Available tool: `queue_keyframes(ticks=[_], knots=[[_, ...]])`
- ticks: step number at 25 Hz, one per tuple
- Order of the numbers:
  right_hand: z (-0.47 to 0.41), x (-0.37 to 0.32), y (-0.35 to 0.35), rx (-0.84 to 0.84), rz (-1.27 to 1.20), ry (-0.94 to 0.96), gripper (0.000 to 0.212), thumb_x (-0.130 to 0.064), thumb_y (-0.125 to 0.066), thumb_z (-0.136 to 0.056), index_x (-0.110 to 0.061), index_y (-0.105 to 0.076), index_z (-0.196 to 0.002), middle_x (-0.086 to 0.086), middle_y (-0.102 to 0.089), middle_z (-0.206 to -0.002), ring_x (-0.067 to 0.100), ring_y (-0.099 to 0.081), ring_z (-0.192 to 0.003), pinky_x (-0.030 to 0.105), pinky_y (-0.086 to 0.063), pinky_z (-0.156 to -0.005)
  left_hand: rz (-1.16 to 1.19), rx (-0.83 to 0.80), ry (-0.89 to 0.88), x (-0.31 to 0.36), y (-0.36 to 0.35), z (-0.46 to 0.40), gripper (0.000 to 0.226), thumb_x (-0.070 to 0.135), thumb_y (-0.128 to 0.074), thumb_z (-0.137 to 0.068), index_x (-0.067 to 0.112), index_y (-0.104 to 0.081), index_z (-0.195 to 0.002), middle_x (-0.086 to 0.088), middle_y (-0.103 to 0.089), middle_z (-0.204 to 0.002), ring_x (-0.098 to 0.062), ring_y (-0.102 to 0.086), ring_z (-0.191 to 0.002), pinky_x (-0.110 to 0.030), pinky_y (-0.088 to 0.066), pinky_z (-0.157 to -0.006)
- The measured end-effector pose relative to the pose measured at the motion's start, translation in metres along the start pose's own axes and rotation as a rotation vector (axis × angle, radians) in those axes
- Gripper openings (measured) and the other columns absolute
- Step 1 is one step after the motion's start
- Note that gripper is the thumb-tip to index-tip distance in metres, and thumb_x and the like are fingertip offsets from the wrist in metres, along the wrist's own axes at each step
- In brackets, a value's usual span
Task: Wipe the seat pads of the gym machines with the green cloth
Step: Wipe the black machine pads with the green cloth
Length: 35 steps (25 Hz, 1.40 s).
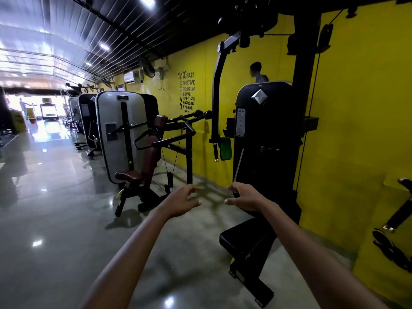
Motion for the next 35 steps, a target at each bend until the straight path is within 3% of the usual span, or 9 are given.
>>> queue_keyframes(ticks=[4, 17, 30, 35], knots=[[-0.01, 0.001, -0.005, 0.011, -0.004, -0.006, 0.062, -0.028, -0.066, -0.087, -0.006, -0.042, -0.139, 0.01, -0.046, -0.141, 0.022, -0.043, -0.129, 0.027, -0.035, -0.102, -0.039, 0.011, -0.01, -0.009, 0.004, -0.009, 0.053, 0.028, -0.066, -0.088, 0.007, -0.048, -0.133, -0.013, -0.054, -0.131, -0.023, -0.051, -0.121, -0.023, -0.038, -0.091], [-0.099, 0.02, -0.032, -0.001, -0.046, -0.046, 0.062, -0.027, -0.067, -0.086, -0.007, -0.042, -0.139, 0.009, -0.046, -0.142, 0.021, -0.044, -0.13, 0.025, -0.034, -0.101, 0.013, 0.0, -0.02, -0.069, 0.004, -0.086, 0.054, 0.026, -0.066, -0.088, 0.006, -0.047, -0.135, -0.011, -0.053, -0.134, -0.021, -0.049, -0.124, -0.026, -0.039, -0.097], [-0.311, 0.087, -0.015, 0.007, -0.099, -0.043, 0.058, -0.024, -0.067, -0.087, -0.006, -0.043, -0.137, 0.009, -0.046, -0.142, 0.021, -0.044, -0.13, 0.023, -0.035, -0.101, -0.002, 0.027, -0.017, -0.134, -0.001, -0.296, 0.05, 0.023, -0.063, -0.091, 0.007, -0.046, -0.135, -0.009, -0.051, -0.135, -0.019, -0.048, -0.124, -0.017, -0.04, -0.086], [-0.391, 0.116, -0.031, -0.016, -0.079, -0.07, 0.058, -0.024, -0.068, -0.086, -0.007, -0.045, -0.136, 0.009, -0.048, -0.14, 0.021, -0.047, -0.128, 0.028, -0.038, -0.101, 0.023, -0.014, -0.012, -0.176, -0.017, -0.372, 0.049, 0.023, -0.067, -0.088, 0.009, -0.05, -0.132, -0.007, -0.055, -0.129, -0.022, -0.052, -0.121, -0.029, -0.042, -0.099]])
Point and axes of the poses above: each hand's wrist, its own z-axis away from the middle knuckle, its own y-axis out of the back of the hand, x = y × z, the point moved 1 cm from there along -z, towards the middle knuckle
